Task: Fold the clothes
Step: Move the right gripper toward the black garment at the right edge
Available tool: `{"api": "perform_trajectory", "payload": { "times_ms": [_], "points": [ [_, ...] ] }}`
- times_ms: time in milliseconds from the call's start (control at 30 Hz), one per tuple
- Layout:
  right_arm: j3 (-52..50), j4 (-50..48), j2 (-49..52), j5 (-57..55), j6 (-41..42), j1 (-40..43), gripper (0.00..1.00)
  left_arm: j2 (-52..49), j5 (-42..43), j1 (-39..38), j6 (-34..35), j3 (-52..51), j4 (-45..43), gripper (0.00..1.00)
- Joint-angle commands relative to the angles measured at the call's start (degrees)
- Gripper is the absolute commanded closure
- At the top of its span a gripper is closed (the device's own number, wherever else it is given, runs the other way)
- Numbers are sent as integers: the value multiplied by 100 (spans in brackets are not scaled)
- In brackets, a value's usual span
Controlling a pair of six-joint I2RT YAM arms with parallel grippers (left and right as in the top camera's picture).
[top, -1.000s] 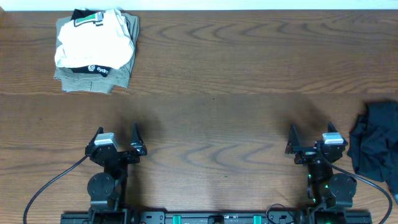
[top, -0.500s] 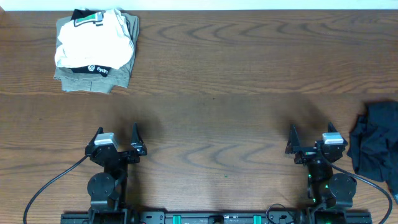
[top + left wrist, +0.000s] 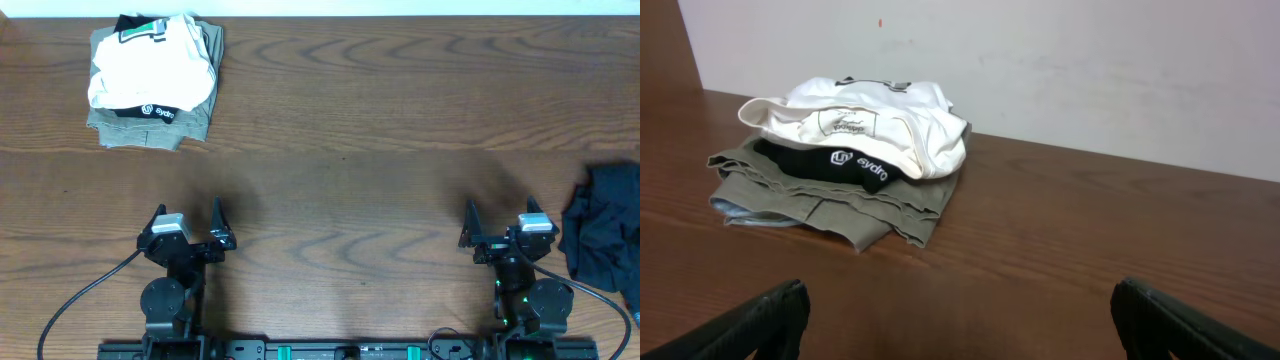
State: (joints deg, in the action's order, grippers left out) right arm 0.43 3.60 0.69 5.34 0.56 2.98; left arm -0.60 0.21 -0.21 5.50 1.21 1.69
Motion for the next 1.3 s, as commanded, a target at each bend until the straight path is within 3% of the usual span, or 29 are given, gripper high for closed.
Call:
{"api": "perform_trajectory", "payload": {
  "times_ms": [0,233,467,600,700,800,867,933,1000,1133,1267],
  "points": [
    [-11,26,-31,-39,-83,48,1,37,-111,20,-98,-98,243,2],
    [-11,-164,-31,109,96,42,1,37,-111,20,-98,-98,243,2],
    [-11,-452,-31,2774,2592,37,1,37,-111,20,-98,-98,243,2],
    [-11,-503,-31,2855,3534,37,1,37,-111,20,-98,-98,243,2],
    [-11,-1174,-31,3003,4068,37,1,37,-111,20,-98,-98,243,2],
    [48,-2332,-31,3346,4059,37,1,37,-111,20,-98,-98,243,2],
    [308,-2411,-28,3359,4022,39,1,37,-111,20,-98,-98,243,2],
    [761,-1923,35,3314,3587,46,1,37,-111,20,-98,-98,243,2],
    [1462,-640,227,2830,2905,50,1,37,-111,20,-98,-98,243,2],
    [3034,2225,1097,605,2052,50,1,37,-111,20,-98,-98,243,2],
    [4245,3877,2282,-1255,2039,50,1,37,-111,20,-98,-98,243,2]
  ]
}}
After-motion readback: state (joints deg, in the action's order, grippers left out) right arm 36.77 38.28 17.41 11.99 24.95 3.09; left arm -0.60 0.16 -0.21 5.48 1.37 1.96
